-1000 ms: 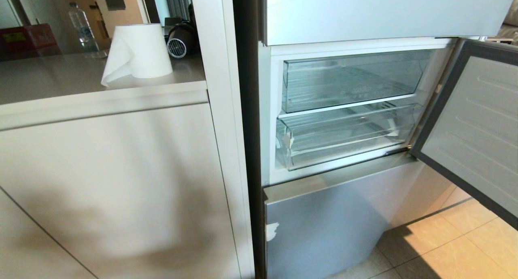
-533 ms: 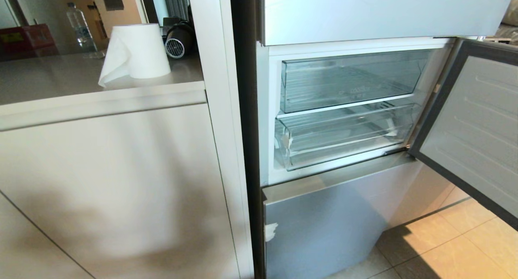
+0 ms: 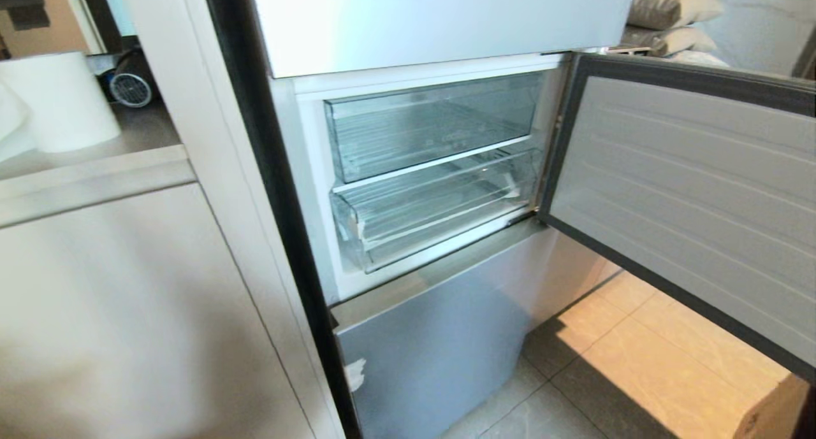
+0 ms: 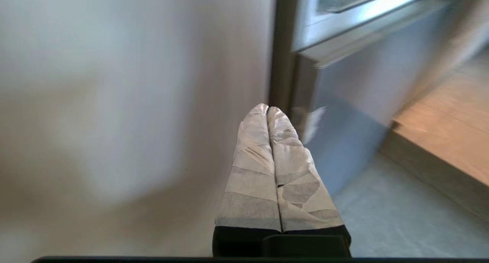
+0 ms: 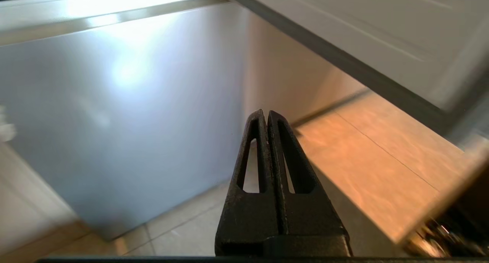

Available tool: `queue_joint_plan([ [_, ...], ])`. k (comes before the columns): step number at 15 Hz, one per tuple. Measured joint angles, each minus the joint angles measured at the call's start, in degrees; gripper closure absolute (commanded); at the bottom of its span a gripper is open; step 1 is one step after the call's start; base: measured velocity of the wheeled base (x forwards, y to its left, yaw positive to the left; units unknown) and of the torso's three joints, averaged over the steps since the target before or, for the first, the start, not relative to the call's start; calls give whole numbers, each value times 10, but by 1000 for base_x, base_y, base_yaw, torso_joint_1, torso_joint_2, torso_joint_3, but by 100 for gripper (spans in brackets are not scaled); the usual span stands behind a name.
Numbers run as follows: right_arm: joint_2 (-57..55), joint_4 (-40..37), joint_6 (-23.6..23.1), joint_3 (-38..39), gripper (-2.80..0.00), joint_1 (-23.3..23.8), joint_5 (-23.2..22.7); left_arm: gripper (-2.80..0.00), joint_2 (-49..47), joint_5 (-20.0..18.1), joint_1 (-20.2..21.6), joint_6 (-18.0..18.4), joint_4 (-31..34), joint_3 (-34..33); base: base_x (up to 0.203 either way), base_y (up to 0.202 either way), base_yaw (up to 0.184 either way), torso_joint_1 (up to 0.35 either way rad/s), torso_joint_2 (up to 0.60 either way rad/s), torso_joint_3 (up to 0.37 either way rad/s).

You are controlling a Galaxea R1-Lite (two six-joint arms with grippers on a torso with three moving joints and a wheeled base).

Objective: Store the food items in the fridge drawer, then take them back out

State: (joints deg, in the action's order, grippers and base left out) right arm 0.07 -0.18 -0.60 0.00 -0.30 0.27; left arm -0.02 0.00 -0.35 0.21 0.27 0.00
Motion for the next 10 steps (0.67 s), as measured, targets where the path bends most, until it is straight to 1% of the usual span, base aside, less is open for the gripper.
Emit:
queue_joint_plan([
  [6, 0, 0, 4, 0, 0, 0, -1, 0, 0, 0, 0, 0, 0, 0, -2, 6, -169, 2, 1, 3],
  [8, -5, 8, 8, 0, 0, 1, 0, 0, 0, 0, 0, 0, 0, 0, -2, 1, -88, 2, -2, 0],
  [9, -16, 36, 21, -2, 0, 2, 2, 0, 0, 0, 0, 0, 0, 0, 0, 0, 0, 0, 0, 0],
  [10, -34, 81, 44, -15, 0, 3, 8, 0, 0, 0, 0, 0, 0, 0, 0, 0, 0, 0, 0, 0],
])
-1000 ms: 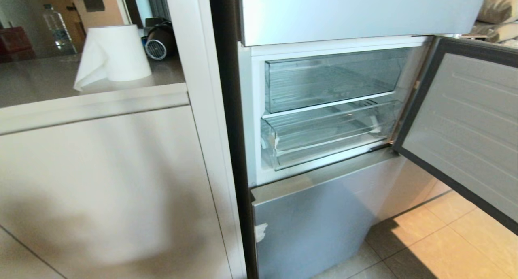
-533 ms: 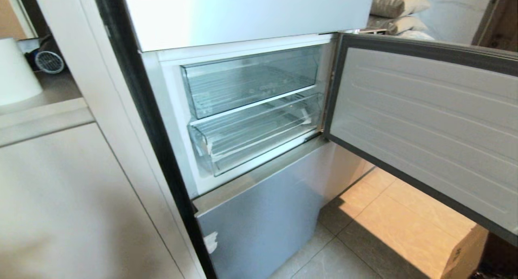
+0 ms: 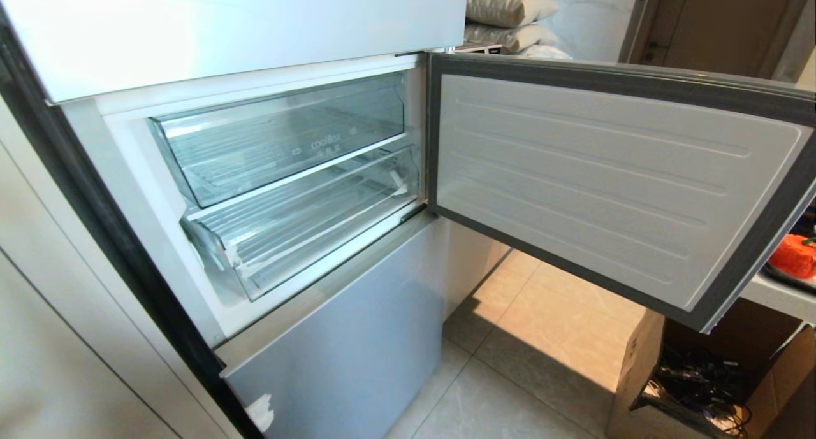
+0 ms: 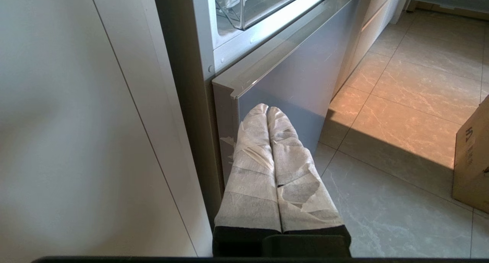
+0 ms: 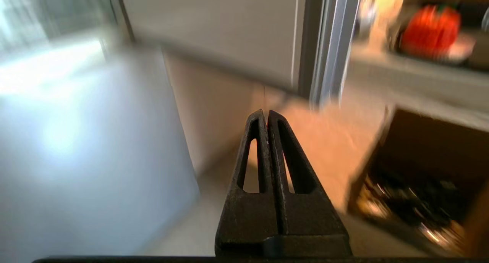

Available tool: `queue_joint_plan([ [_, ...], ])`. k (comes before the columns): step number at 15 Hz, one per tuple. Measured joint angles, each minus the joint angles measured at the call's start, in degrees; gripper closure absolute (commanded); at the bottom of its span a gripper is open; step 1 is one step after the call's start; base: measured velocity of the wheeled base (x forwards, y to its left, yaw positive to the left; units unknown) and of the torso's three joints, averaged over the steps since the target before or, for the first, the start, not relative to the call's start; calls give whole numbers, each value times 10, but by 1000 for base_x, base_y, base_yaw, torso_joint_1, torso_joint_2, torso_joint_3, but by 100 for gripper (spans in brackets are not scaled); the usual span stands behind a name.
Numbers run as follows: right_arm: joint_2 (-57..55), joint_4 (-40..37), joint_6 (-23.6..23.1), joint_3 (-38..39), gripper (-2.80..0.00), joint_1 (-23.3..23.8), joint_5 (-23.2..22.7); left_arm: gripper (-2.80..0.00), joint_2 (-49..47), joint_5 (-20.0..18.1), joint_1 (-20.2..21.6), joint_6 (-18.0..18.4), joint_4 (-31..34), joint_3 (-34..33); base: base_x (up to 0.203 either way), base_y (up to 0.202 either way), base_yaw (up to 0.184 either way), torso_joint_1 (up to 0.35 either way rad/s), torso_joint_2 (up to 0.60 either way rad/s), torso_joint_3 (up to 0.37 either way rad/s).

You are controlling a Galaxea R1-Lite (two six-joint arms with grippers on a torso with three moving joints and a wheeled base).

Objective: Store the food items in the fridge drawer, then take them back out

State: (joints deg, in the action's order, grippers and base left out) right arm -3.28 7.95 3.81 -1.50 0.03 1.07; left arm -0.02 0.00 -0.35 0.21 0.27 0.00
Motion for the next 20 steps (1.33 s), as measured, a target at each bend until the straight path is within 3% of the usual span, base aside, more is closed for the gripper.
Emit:
queue_joint_plan([
  [3, -103, 104, 110, -80, 0, 46, 44, 0, 0, 0, 0, 0, 0, 0, 0, 0, 0, 0, 0, 0],
  [5, -200, 164, 215, -132, 0, 138, 56, 0, 0, 0, 0, 0, 0, 0, 0, 0, 0, 0, 0, 0],
  [8, -351, 273, 352, -174, 0, 314, 11, 0, 0, 0, 0, 0, 0, 0, 0, 0, 0, 0, 0, 0],
  [11, -500, 350, 450, -229, 0, 414, -40, 0, 0, 0, 0, 0, 0, 0, 0, 0, 0, 0, 0, 0],
  [14, -645, 369, 510, -306, 0, 450, -80, 0, 0, 0, 0, 0, 0, 0, 0, 0, 0, 0, 0, 0],
  [20, -824, 316, 631, -473, 0, 466, -302, 0, 0, 0, 0, 0, 0, 0, 0, 0, 0, 0, 0, 0],
])
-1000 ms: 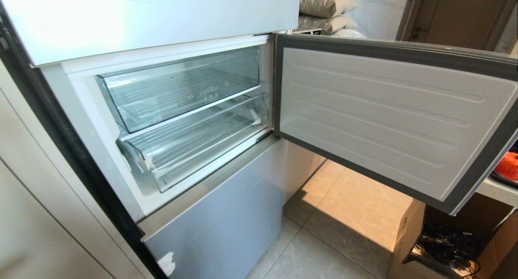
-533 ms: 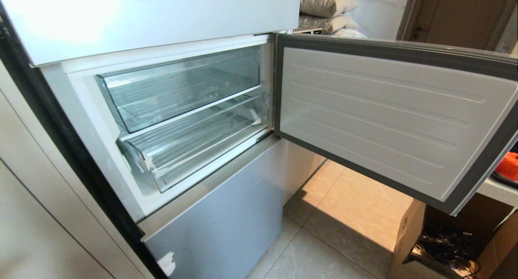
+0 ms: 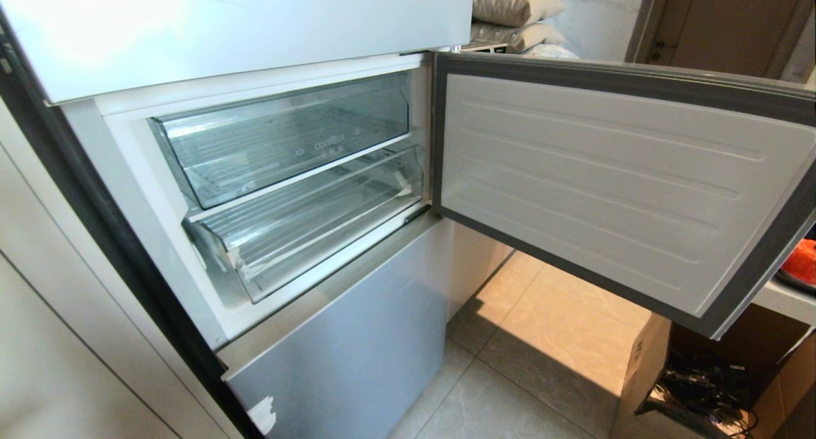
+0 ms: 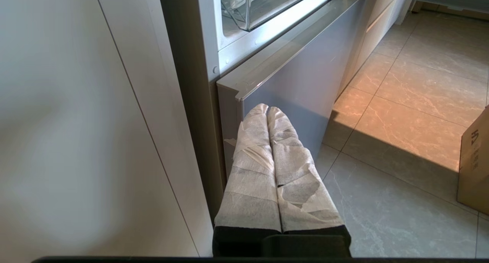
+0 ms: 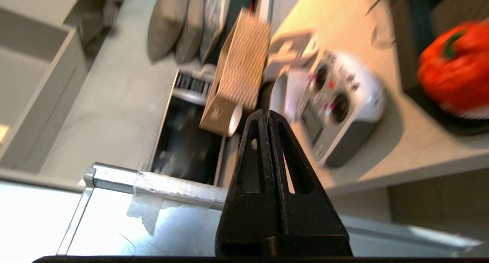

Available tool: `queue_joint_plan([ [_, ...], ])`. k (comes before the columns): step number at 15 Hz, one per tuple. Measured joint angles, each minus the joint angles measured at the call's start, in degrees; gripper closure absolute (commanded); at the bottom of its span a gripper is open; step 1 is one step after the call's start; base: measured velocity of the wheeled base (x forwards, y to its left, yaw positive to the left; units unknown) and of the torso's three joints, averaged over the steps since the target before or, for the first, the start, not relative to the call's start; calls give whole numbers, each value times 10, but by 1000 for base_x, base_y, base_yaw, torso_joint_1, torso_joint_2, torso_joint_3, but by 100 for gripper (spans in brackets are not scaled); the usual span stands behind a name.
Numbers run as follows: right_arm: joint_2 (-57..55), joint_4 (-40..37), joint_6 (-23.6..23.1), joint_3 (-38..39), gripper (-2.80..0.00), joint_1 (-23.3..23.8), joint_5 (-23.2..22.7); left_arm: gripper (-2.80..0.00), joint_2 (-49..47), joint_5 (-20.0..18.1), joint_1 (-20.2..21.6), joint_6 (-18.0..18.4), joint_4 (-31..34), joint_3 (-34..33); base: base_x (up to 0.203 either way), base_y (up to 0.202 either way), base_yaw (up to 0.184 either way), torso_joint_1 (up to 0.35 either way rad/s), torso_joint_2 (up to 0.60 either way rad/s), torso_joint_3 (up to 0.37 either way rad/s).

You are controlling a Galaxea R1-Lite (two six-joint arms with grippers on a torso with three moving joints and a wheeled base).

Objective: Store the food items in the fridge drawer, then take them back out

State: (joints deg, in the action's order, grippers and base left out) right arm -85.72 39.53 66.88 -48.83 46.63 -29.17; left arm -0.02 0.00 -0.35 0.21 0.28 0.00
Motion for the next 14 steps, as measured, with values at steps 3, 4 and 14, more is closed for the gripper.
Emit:
queue_joint_plan([
  [3, -48, -32, 39, -63, 0, 0, -99, 0, 0, 0, 0, 0, 0, 0, 0, 0, 0, 0, 0, 0],
  [4, -61, -46, 46, -80, 0, 0, -136, 0, 0, 0, 0, 0, 0, 0, 0, 0, 0, 0, 0, 0],
  [14, 3, -168, 45, -39, 0, -47, -305, 0, 0, 0, 0, 0, 0, 0, 0, 0, 0, 0, 0, 0],
])
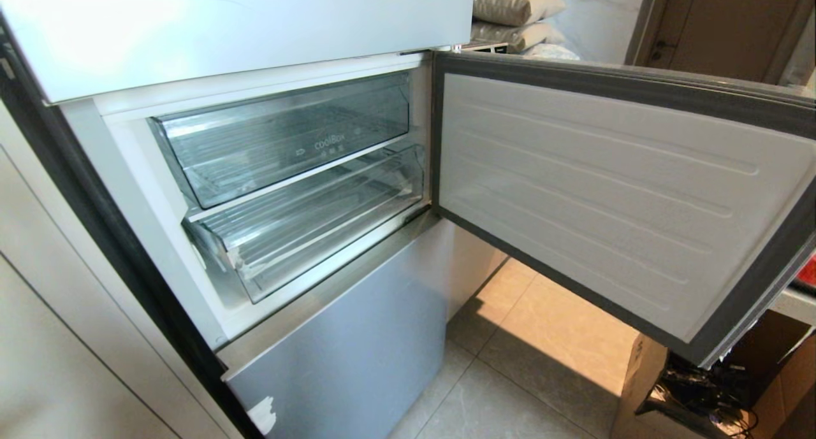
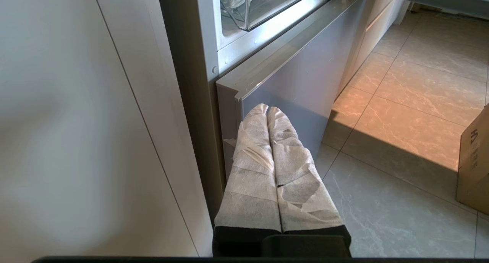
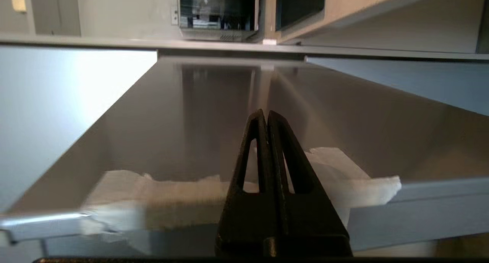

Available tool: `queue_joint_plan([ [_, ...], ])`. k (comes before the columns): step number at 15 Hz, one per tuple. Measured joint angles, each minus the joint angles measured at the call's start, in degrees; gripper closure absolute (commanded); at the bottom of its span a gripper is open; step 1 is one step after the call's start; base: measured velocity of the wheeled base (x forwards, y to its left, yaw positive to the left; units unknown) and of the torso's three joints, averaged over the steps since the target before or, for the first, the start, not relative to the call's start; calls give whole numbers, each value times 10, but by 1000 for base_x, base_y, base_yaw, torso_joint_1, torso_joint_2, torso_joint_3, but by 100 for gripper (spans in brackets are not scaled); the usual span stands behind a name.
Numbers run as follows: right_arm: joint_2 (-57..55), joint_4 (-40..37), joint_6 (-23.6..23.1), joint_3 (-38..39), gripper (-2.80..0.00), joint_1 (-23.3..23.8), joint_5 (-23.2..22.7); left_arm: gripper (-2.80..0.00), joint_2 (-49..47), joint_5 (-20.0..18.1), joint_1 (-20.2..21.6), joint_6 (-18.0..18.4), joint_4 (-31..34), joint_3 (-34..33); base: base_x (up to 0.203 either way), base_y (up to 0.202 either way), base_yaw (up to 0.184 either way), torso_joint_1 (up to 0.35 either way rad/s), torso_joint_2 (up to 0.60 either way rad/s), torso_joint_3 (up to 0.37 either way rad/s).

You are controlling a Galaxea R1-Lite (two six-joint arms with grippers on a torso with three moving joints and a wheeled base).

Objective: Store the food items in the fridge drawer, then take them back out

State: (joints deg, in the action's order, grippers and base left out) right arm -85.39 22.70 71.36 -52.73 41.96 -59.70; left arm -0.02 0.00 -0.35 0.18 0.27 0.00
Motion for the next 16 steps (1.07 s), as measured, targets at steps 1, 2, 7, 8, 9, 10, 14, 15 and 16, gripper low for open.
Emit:
queue_joint_plan([
  [1, 33, -2, -1, 21, 0, -5, 0, 0, 0, 0, 0, 0, 0, 0, 0, 0, 0, 0, 0, 0],
  [2, 73, -2, -2, 43, 0, -12, 1, 0, 0, 0, 0, 0, 0, 0, 0, 0, 0, 0, 0, 0],
  [7, 288, -3, -49, 116, 0, -150, 128, 0, 0, 0, 0, 0, 0, 0, 0, 0, 0, 0, 0, 0],
  [8, 318, -4, -90, 132, 0, -215, 196, 0, 0, 0, 0, 0, 0, 0, 0, 0, 0, 0, 0, 0],
  [9, 343, -4, -140, 147, 0, -287, 273, 0, 0, 0, 0, 0, 0, 0, 0, 0, 0, 0, 0, 0],
  [10, 363, -4, -194, 161, 0, -363, 359, 0, 0, 0, 0, 0, 0, 0, 0, 0, 0, 0, 0, 0],
  [14, 383, -4, -370, 188, 0, -574, 687, 0, 0, 0, 0, 0, 0, 0, 0, 0, 0, 0, 0, 0],
  [15, 361, -2, -386, 188, 0, -589, 737, 0, 0, 0, 0, 0, 0, 0, 0, 0, 0, 0, 0, 0],
  [16, 330, 2, -393, 186, 0, -596, 755, 0, 0, 0, 0, 0, 0, 0, 0, 0, 0, 0, 0, 0],
])
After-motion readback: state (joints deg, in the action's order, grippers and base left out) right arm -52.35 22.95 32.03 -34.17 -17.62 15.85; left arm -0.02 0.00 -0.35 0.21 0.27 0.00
